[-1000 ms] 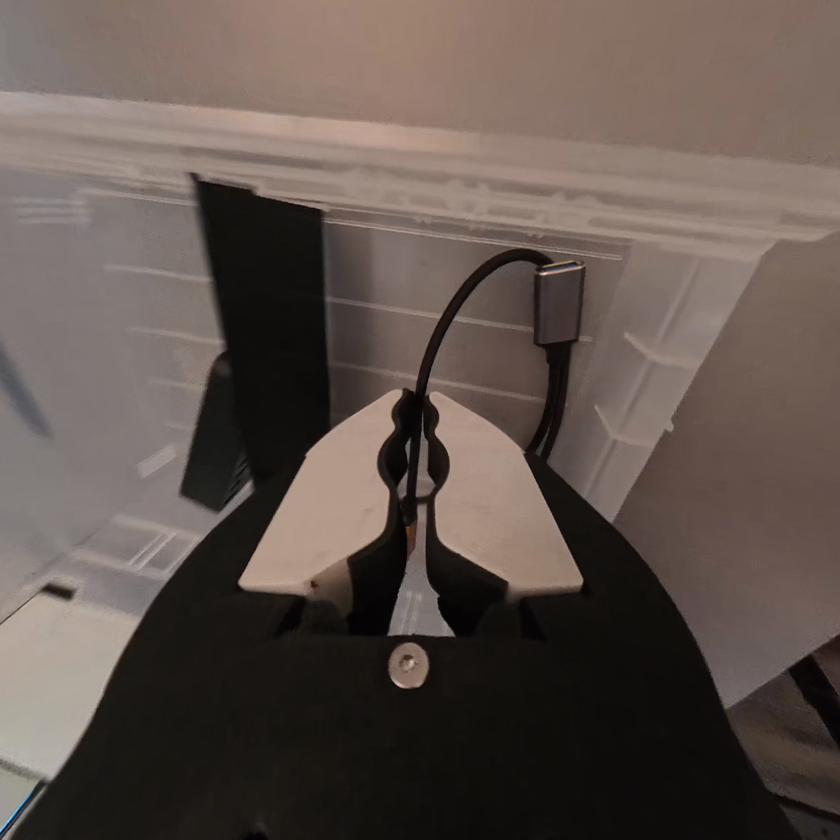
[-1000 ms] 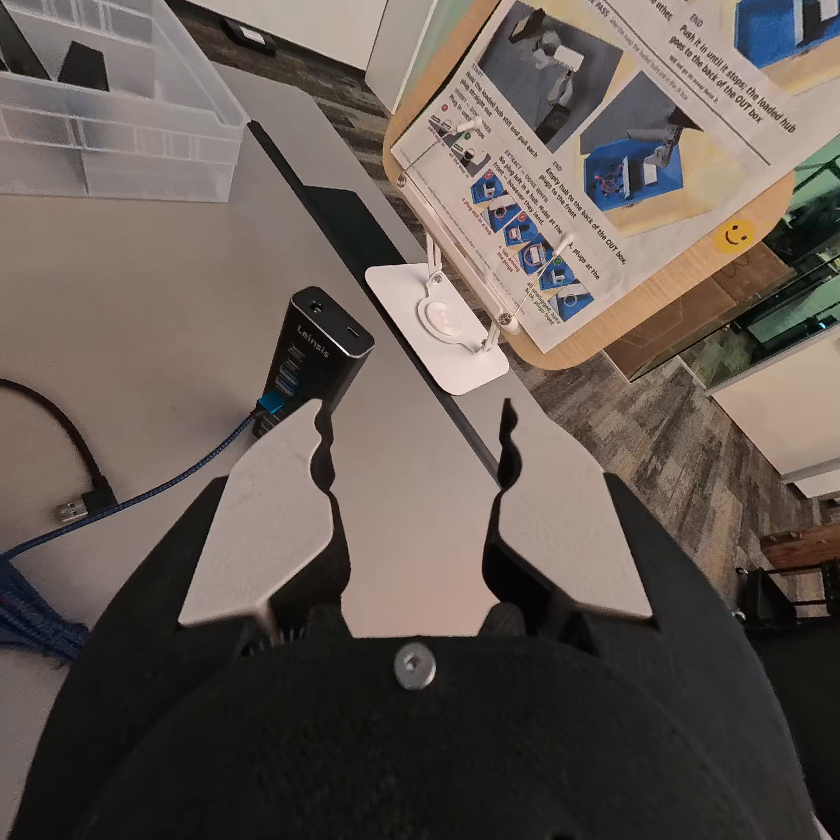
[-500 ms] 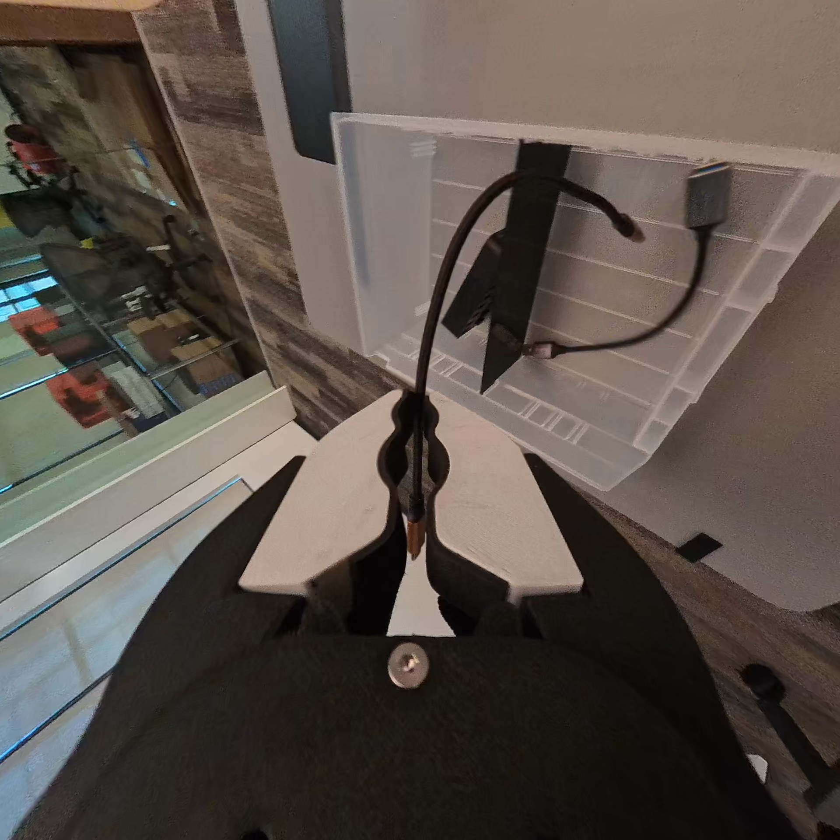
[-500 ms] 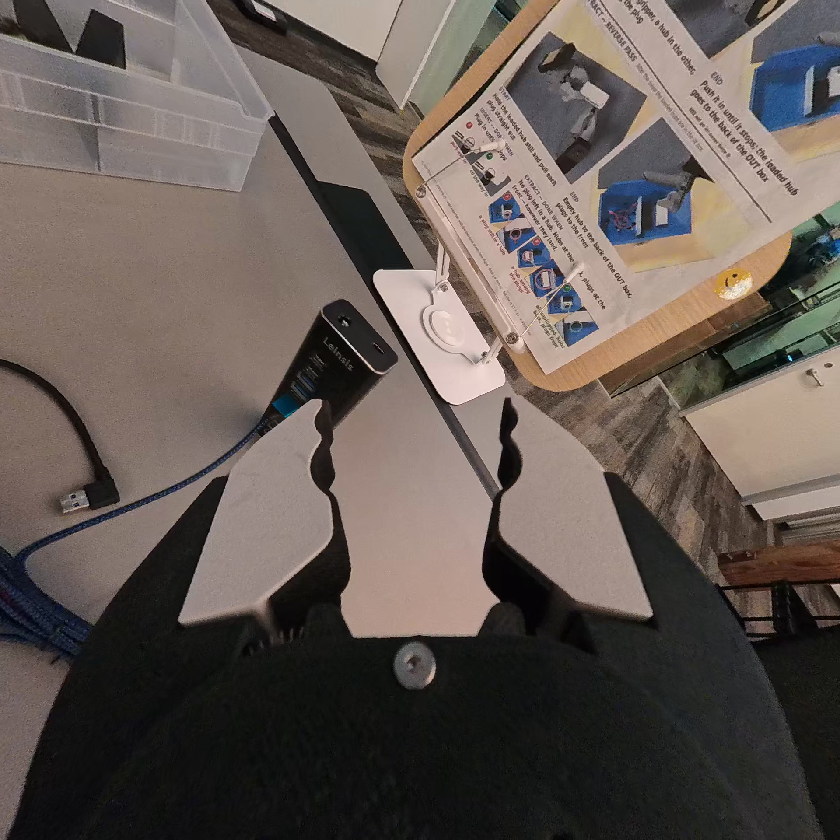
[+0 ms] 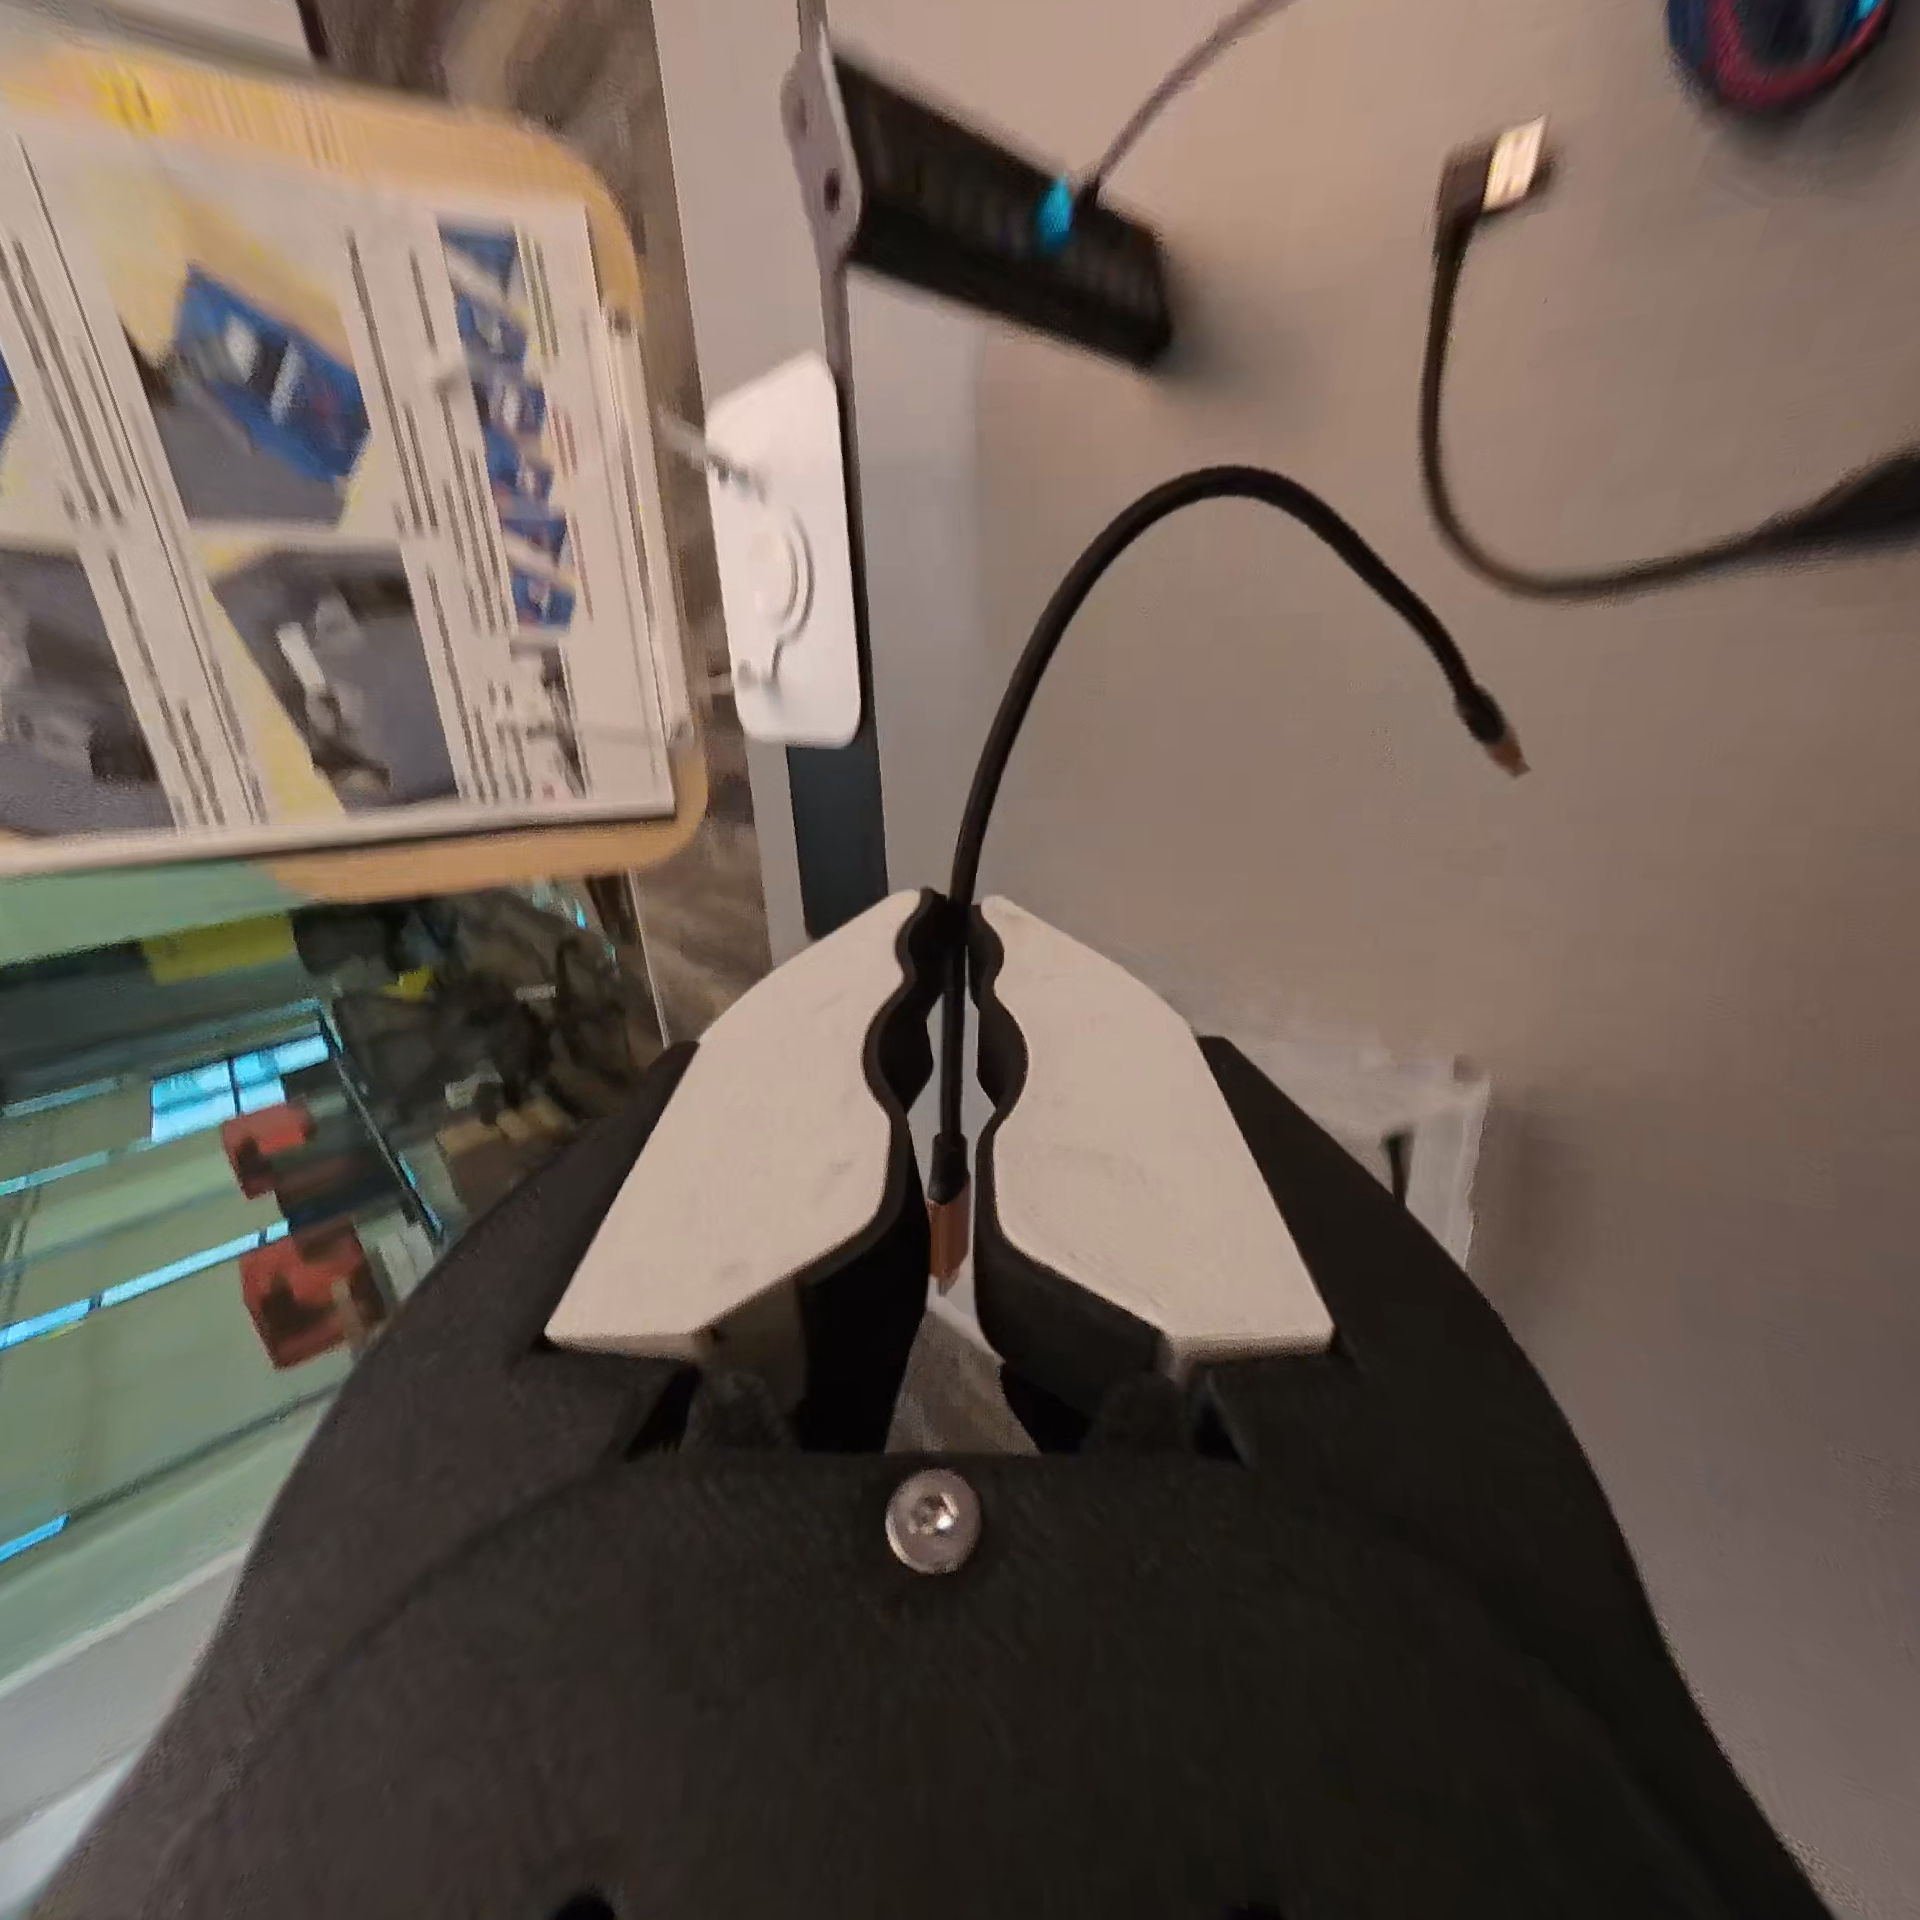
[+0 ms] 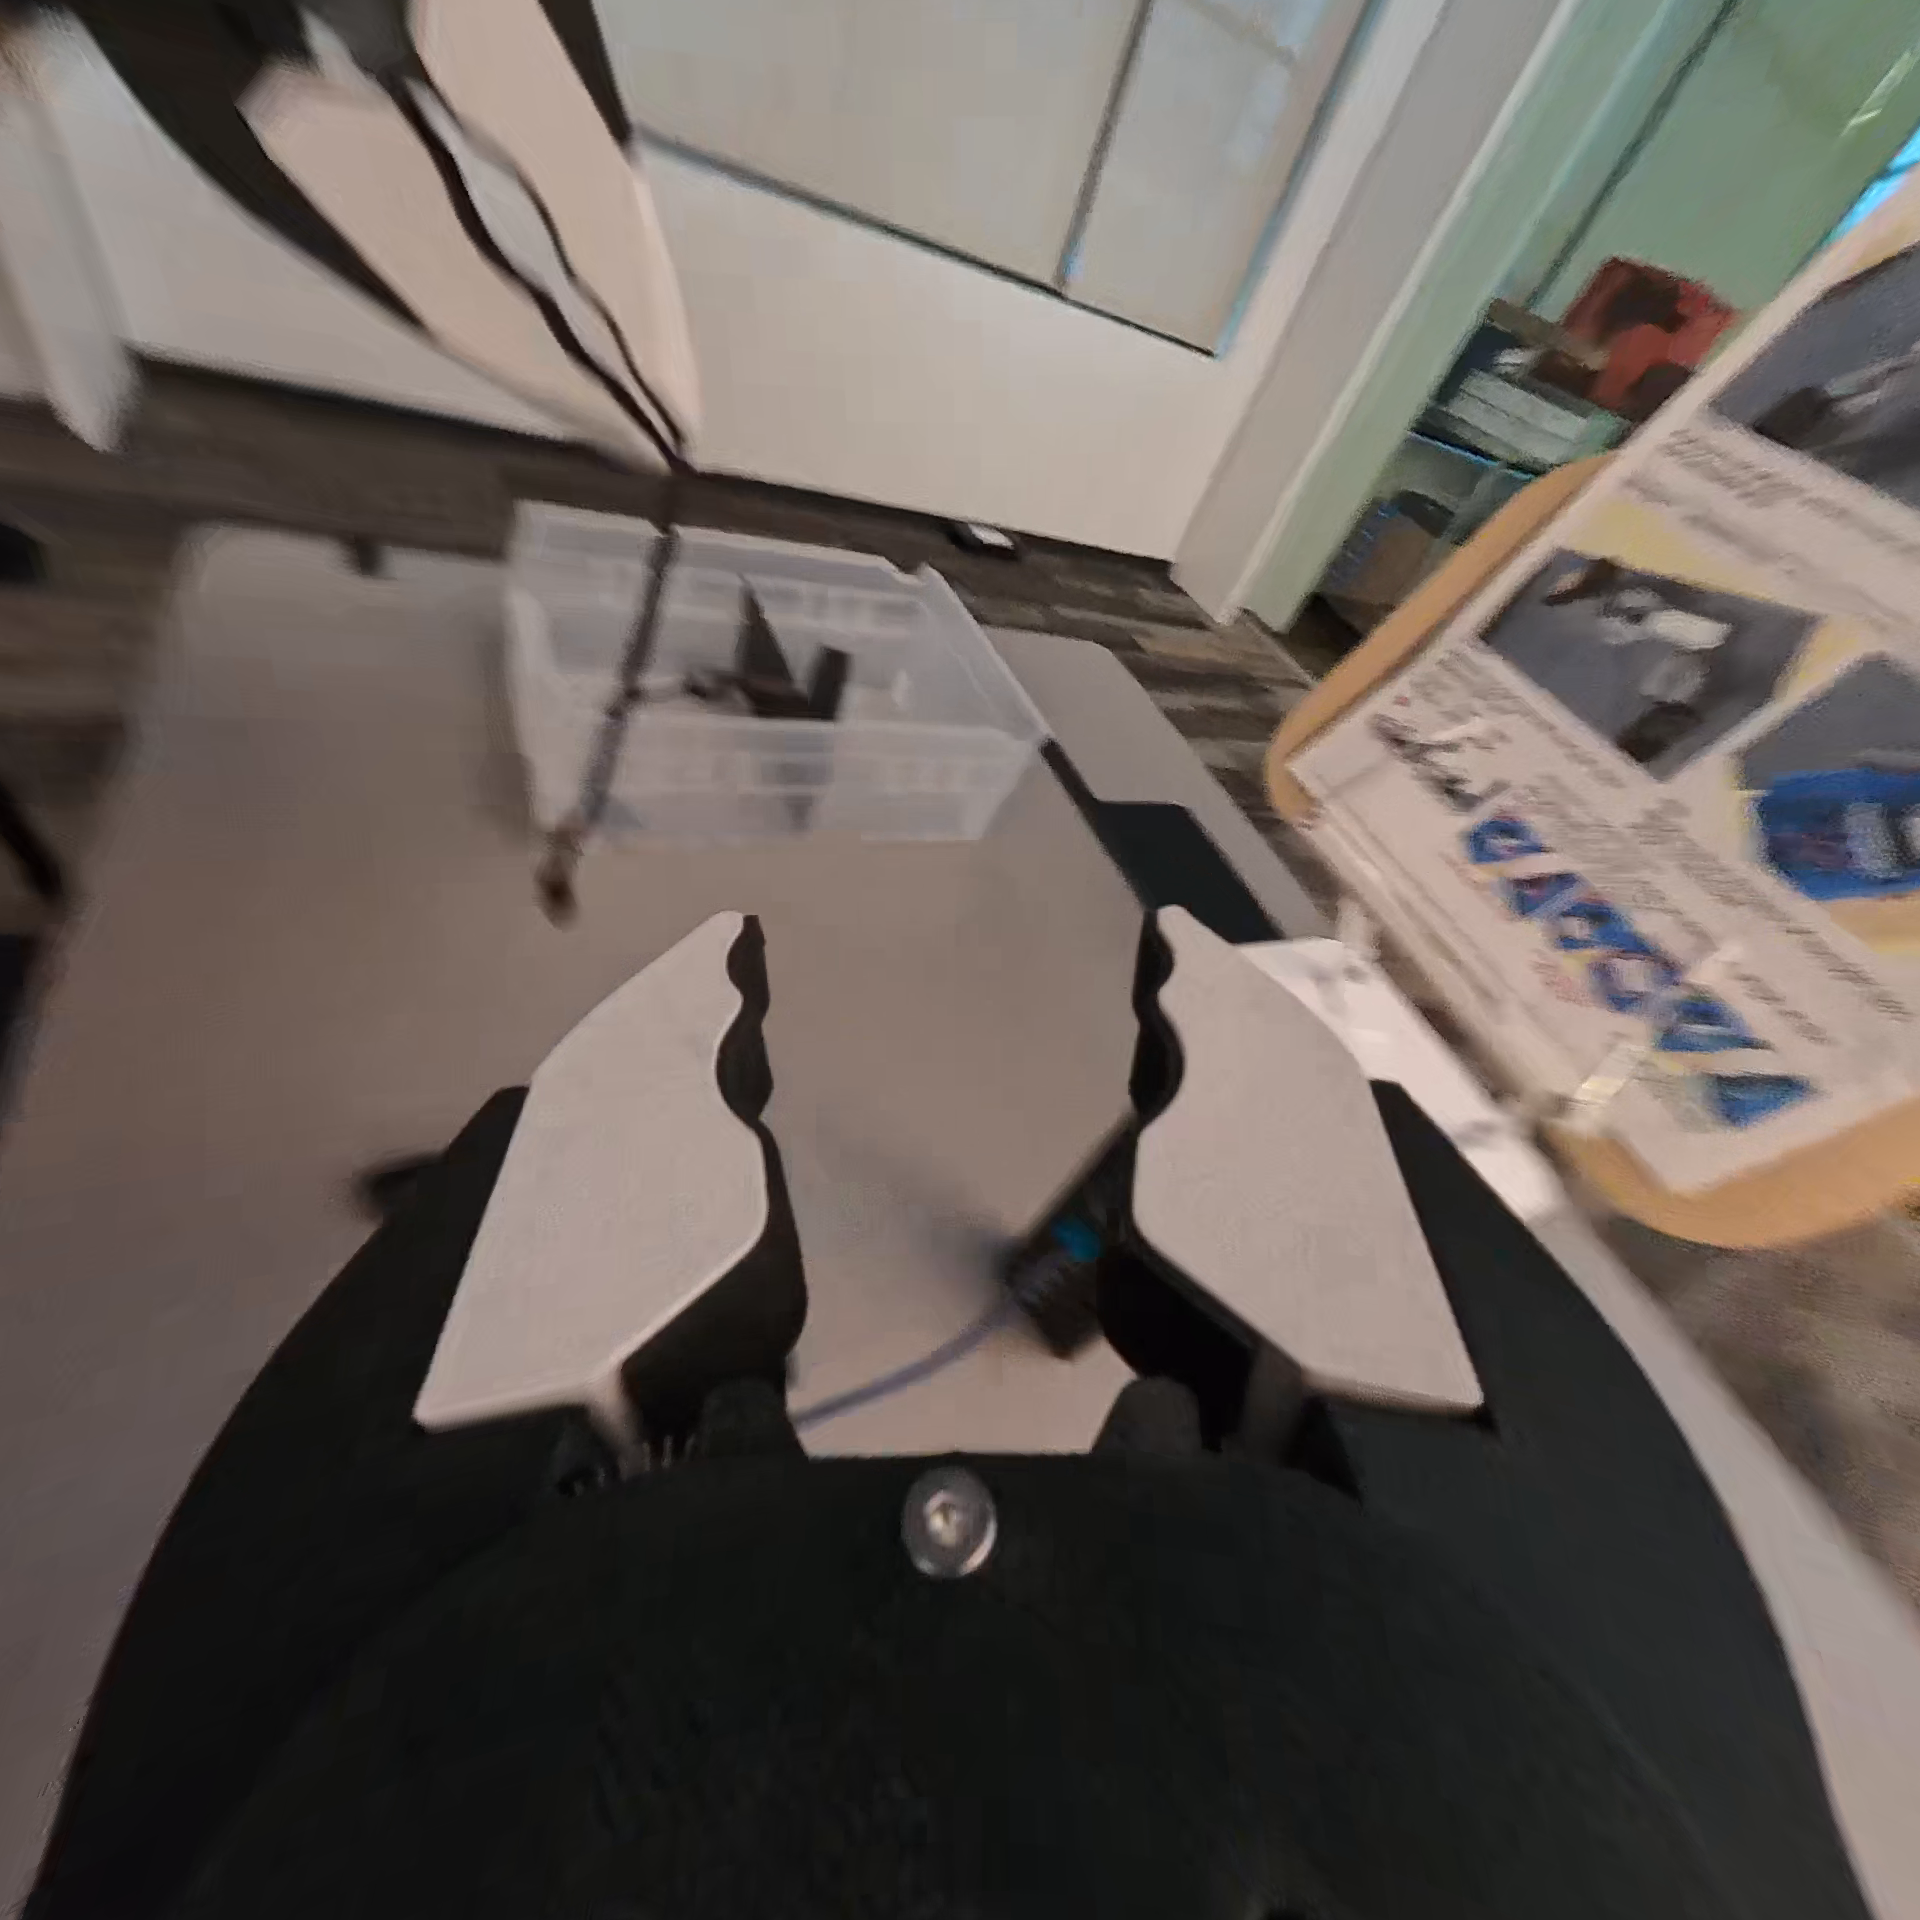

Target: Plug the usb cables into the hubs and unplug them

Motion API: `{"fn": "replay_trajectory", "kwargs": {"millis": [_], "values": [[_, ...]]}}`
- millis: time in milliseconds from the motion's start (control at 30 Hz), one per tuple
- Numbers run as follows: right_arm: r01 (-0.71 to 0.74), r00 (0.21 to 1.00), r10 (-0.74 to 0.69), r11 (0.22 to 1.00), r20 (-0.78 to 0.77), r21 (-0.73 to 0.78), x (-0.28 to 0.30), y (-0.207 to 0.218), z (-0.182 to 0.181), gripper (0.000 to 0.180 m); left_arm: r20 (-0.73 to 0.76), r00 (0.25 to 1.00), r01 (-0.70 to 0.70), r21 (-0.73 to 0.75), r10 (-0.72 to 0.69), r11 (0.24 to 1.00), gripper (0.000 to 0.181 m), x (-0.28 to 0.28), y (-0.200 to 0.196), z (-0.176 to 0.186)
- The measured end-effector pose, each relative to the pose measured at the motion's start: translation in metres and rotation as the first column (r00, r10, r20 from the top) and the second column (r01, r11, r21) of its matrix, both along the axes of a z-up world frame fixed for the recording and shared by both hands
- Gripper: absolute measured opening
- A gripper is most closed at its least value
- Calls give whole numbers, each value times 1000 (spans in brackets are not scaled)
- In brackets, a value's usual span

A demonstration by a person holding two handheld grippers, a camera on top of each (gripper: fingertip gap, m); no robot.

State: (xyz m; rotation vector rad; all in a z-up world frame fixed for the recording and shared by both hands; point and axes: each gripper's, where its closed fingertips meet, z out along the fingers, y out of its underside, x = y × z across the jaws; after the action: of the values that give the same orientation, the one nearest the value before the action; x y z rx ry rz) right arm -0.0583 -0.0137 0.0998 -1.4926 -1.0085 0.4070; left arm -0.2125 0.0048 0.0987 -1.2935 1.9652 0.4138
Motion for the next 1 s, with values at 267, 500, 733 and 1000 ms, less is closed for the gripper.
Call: {"fn": "replay_trajectory", "kwargs": {"millis": [267, 500, 733, 1000], "values": [[-55, 995, 42, 986, -89, -159, -2, -21, -23, 65, 162, 972, 189, -118, -169, 975, 2, 99, -26, -50], [-174, 965, 91, 923, -245, -343, -3, -28, -56, 52, 166, 964, 240, -229, -206, 943, 2, 137, -28, -83], [-90, 991, 38, 902, -129, -423, 6, -20, -94, 17, 181, 957, 271, -288, -226, 919, 2, 147, -30, -101], [-44, 999, 41, 915, -15, -400, 2, -24, -104, 7, 207, 951, 284, -300, -228, 911, 2, 151, -35, -100]]}}
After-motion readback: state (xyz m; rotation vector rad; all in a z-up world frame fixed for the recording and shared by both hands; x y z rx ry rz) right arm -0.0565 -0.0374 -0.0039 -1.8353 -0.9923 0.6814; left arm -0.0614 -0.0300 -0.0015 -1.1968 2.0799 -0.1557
